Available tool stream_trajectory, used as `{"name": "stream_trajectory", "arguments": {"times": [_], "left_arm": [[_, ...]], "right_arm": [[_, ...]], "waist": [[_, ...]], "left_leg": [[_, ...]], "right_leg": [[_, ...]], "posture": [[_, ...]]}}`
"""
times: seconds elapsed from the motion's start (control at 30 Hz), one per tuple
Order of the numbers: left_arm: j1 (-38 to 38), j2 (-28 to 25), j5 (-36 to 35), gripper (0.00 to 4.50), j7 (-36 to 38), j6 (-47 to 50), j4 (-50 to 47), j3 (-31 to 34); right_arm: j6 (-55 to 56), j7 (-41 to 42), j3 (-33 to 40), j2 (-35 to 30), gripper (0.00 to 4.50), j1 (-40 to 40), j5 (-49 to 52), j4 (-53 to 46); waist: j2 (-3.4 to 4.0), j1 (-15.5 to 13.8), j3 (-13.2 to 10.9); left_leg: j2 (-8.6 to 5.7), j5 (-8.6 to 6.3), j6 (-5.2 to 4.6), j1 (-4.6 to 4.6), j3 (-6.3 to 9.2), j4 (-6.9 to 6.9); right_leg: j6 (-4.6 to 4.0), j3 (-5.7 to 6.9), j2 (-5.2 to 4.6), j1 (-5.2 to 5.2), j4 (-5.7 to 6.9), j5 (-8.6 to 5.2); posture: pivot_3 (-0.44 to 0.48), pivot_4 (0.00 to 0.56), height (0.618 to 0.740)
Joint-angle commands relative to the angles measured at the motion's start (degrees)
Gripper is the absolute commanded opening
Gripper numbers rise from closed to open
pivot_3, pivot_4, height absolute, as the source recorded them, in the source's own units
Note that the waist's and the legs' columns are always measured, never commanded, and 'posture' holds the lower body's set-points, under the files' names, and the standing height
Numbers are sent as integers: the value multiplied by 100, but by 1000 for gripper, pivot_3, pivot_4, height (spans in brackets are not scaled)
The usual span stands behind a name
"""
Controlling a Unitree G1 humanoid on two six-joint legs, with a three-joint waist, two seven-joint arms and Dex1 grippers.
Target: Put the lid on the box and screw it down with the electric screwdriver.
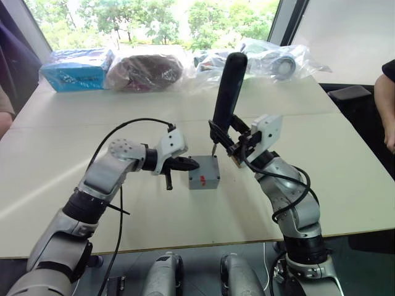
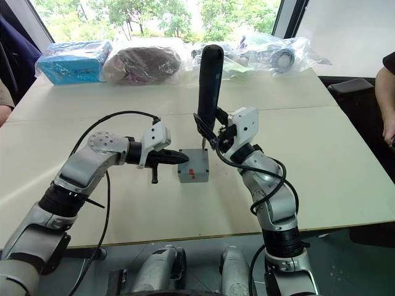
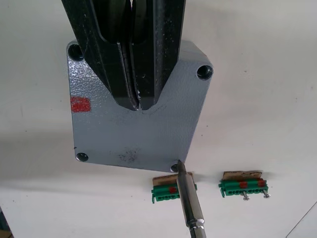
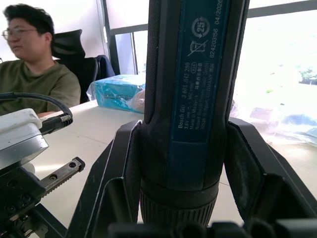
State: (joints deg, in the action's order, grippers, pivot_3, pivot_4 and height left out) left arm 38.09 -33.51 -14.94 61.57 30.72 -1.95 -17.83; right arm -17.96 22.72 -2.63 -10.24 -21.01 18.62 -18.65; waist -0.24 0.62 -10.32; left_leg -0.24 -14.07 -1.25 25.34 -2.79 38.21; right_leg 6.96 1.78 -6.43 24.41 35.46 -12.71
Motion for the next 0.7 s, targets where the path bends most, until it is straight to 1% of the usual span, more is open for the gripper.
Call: {"name": "stream_trajectory", "arguments": {"times": [0.03,0.37,0.7], "left_arm": [[-4,10,96,0,47,-46,43,-23],[-7,0,174,0,124,-124,120,-24],[-31,25,175,0,95,-86,59,-34]], "right_arm": [[219,-24,133,-6,1806,-57,23,-178],[181,-46,138,42,1806,-72,59,-171],[192,37,63,-7,1806,130,-24,-111]], "waist": [[0,0,0],[0,1,0],[-1,0,3]], "left_leg": [[0,0,0,0,0,0],[0,0,0,-1,0,0],[0,0,1,-4,1,1]], "right_leg": [[0,0,0,0,0,0],[0,0,0,0,1,0],[0,0,0,-3,3,0]], "posture": [[0,150,740],[0,150,740],[0,150,740]]}}
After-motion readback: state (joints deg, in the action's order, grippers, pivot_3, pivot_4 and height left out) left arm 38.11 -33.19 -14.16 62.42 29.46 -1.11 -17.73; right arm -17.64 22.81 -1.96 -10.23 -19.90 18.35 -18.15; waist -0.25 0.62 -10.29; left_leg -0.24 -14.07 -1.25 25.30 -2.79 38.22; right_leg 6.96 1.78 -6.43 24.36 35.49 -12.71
